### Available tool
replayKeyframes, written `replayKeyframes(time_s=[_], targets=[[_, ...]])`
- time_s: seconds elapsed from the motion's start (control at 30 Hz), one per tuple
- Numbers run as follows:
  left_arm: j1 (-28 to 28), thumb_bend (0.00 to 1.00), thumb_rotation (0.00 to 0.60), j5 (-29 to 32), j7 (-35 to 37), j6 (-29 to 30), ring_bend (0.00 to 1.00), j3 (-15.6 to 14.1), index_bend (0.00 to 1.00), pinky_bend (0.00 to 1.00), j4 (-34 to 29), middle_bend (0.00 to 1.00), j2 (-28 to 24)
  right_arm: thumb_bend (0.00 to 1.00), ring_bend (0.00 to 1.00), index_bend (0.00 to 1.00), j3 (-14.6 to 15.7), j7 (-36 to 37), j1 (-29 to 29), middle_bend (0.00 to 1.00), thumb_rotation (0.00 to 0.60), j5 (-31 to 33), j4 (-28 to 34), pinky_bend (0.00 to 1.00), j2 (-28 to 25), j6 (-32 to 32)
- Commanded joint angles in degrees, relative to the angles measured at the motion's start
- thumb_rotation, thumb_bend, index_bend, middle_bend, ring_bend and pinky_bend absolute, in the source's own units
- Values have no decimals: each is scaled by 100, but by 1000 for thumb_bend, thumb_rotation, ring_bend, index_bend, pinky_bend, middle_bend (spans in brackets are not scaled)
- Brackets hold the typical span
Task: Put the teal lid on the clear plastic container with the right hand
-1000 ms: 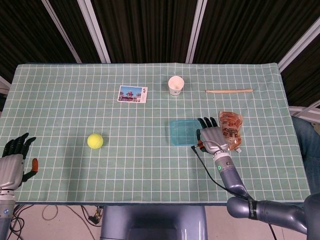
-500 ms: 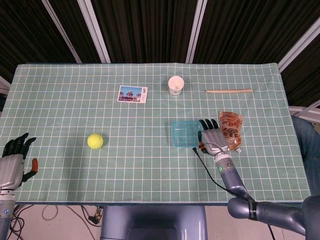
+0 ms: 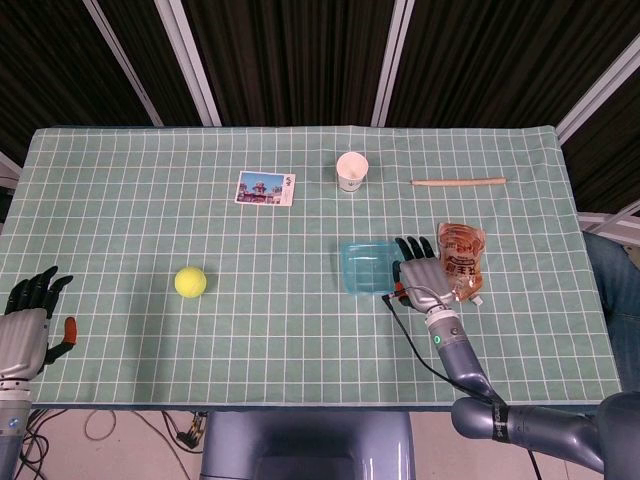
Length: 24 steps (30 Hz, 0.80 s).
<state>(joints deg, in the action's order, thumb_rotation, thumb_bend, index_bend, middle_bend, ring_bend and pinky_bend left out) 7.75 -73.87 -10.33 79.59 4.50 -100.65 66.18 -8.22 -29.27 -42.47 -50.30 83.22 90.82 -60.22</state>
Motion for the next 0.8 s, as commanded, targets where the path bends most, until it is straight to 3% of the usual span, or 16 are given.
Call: replayKeyframes(time_s=[0.03,0.23,0.5,0.8], targets=[[1,564,600,3,-3,-1,0,1,144,0,-1,0,-3,410,0,600,-24,-43,-11,103,600,-11,0,0,25,-8],[-1,564,600,16,14,4,0,12,144,0,-4,0,-11,409,0,601,-268,-117,-62,103,600,-15,123,0,-50,-156],[4,564,600,23,36,-20,0,7,144,0,-18,0,-19,409,0,601,-817,-86,-205,83,600,301,419,0,-436,-138],[2,564,600,19,56,-32,0,-5,144,0,-42,0,-35,409,0,600,-1108,-336,-643,77,600,1058,-75,0,-323,314]])
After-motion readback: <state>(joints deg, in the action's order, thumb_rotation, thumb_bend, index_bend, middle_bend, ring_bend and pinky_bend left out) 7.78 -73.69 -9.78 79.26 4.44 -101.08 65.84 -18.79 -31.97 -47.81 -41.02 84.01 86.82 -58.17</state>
